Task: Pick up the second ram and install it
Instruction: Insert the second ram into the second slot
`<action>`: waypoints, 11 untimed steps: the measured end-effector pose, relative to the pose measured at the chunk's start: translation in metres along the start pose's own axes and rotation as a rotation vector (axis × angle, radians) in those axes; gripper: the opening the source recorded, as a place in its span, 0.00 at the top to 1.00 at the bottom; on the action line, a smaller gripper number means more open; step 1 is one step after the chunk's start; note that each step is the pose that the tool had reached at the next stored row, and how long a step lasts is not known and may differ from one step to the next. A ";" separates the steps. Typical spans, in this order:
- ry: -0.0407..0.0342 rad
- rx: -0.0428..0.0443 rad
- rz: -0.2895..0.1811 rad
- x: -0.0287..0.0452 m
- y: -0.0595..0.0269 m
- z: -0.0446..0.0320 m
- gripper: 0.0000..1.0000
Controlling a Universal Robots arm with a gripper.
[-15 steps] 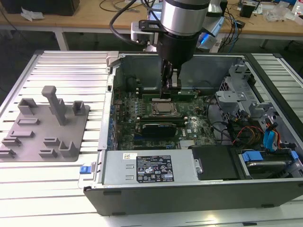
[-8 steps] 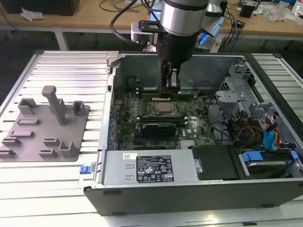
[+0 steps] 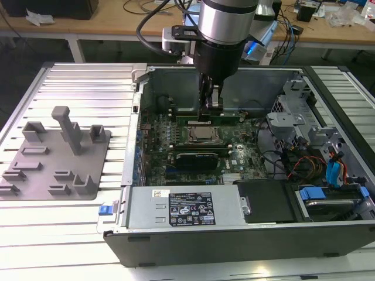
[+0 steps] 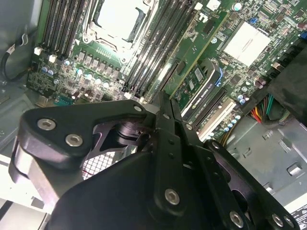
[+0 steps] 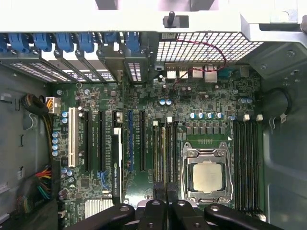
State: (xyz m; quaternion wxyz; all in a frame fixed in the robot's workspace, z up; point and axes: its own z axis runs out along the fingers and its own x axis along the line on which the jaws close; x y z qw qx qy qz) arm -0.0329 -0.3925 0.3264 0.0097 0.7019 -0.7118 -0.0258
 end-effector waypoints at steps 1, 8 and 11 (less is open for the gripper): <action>0.0000 -0.0001 0.000 0.0000 0.0000 0.0000 0.91; 0.0000 0.0000 0.000 -0.0025 -0.0004 0.0086 0.91; -0.0001 0.0000 0.000 -0.0029 -0.0007 0.0140 0.91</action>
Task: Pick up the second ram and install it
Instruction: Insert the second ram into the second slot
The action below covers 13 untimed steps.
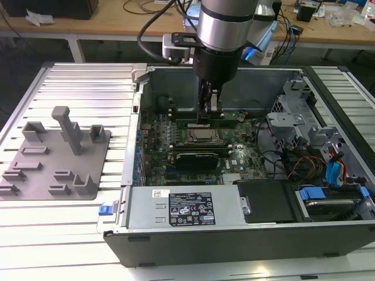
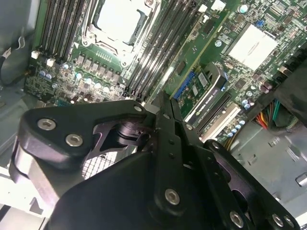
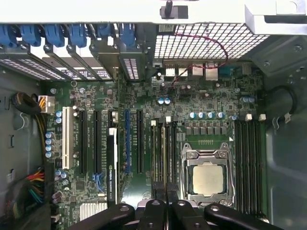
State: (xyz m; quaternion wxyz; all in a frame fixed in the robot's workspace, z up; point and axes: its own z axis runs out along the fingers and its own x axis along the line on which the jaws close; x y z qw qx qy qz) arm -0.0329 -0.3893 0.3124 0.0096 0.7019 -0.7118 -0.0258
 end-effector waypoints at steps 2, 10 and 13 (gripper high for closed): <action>0.0001 0.0000 0.000 -0.0003 -0.0001 0.0034 0.91; 0.0000 0.0000 0.000 -0.0008 -0.0007 0.0159 0.91; -0.0001 0.0000 0.000 -0.0010 -0.0007 0.0179 0.91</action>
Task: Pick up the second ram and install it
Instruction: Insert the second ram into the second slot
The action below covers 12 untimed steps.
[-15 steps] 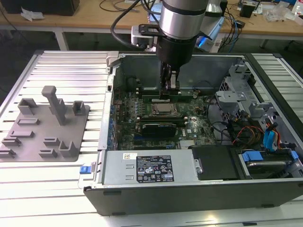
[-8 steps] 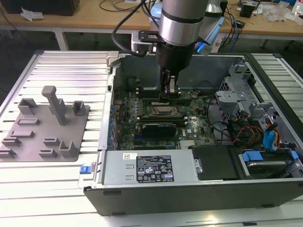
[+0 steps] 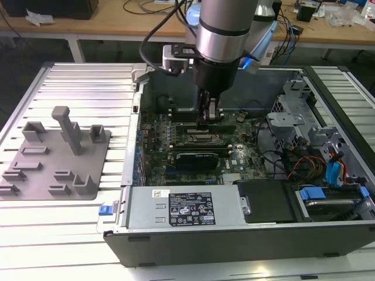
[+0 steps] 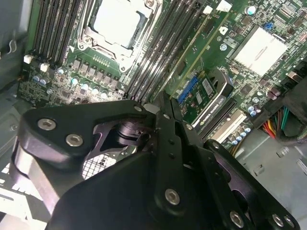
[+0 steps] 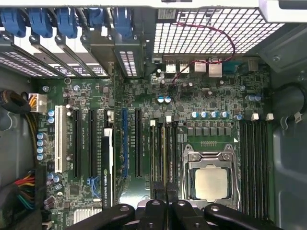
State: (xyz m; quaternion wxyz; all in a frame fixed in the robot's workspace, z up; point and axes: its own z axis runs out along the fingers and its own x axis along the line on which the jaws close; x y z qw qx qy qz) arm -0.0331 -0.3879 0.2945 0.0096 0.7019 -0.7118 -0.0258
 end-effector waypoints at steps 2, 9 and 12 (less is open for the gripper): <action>0.0001 0.0000 0.000 -0.0001 0.0000 0.0012 0.91; 0.0000 0.0000 0.000 -0.0012 0.0000 0.0091 0.91; 0.0000 0.0000 0.000 -0.0028 -0.0002 0.0139 0.91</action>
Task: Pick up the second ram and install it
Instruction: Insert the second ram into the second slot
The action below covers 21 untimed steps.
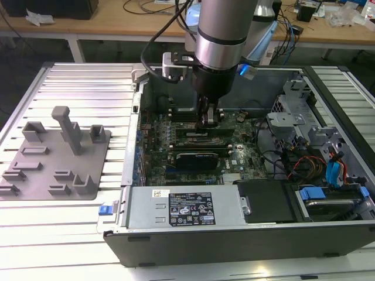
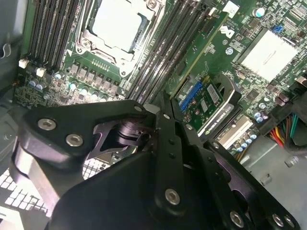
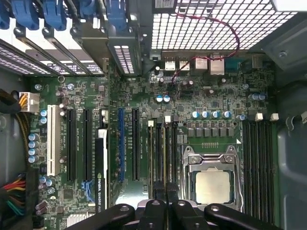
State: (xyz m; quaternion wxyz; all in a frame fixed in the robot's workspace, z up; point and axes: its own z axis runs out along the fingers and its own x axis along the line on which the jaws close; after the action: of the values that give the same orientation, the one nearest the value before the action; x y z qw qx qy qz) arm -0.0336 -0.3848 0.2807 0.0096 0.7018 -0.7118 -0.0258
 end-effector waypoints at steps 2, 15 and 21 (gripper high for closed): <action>0.0002 -0.0001 0.000 -0.0023 -0.0002 0.0068 0.91; 0.0000 0.0002 -0.001 -0.0047 -0.0006 0.0288 0.91; 0.0000 0.0002 -0.001 -0.0046 -0.0008 0.0316 0.91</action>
State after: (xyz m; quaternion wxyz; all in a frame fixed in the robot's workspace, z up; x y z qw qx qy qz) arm -0.0343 -0.3794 0.2493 0.0095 0.7022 -0.7114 -0.0257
